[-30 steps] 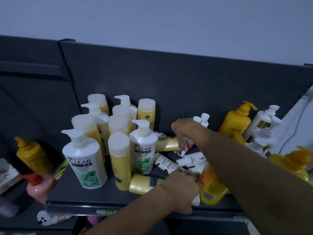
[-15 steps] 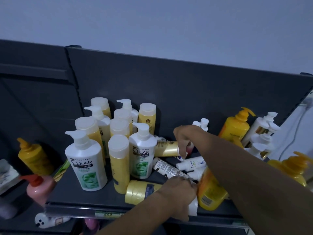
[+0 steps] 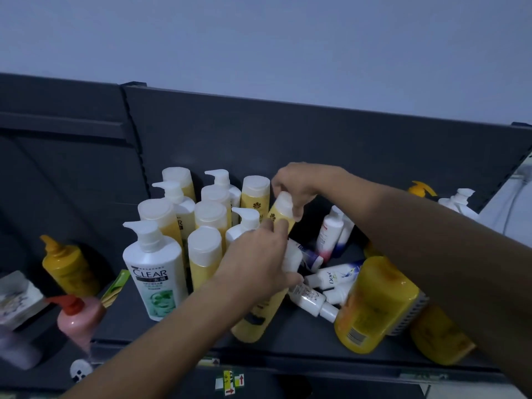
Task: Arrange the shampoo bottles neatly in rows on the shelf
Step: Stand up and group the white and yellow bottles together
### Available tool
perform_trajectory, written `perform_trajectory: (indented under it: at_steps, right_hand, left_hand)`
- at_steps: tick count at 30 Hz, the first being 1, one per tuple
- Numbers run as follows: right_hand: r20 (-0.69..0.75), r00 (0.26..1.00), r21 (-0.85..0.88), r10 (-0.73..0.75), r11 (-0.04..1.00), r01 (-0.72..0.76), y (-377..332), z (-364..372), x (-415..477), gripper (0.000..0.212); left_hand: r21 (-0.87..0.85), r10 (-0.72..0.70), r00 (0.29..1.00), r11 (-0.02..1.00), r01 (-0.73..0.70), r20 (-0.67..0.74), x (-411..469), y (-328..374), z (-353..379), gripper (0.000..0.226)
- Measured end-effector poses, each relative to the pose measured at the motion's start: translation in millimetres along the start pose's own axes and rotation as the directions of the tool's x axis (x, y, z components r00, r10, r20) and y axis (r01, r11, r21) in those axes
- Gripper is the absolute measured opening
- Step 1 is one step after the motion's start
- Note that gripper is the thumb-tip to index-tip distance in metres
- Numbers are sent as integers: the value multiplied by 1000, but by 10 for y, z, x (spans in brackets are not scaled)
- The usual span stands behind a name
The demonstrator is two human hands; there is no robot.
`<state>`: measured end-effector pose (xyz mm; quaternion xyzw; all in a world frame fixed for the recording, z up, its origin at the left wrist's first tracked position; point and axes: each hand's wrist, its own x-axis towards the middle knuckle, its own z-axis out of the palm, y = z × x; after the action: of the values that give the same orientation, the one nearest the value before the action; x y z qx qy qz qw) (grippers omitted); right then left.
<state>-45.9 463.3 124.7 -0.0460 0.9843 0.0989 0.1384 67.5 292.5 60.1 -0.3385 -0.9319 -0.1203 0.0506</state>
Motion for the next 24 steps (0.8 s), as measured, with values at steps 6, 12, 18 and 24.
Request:
perform_trajectory:
  at_steps: [6, 12, 18, 24]
  right_hand:
    - [-108, 986, 380, -130, 910, 162, -178, 87, 117, 60]
    - [-151, 974, 384, -166, 898, 213, -270, 87, 72, 68]
    - [-206, 967, 403, -149, 888, 223, -165, 166, 61, 69]
    - [-224, 963, 445, -148, 864, 236, -102, 233, 40, 68]
  left_hand:
    - [144, -42, 998, 988, 47, -36, -58, -121, -85, 85]
    - [320, 56, 996, 947, -32, -67, -25, -176, -161, 72]
    - [338, -6, 999, 941, 18, -37, 15, -206, -222, 66]
    - [357, 4, 1000, 934, -2, -6, 14, -225, -285, 68]
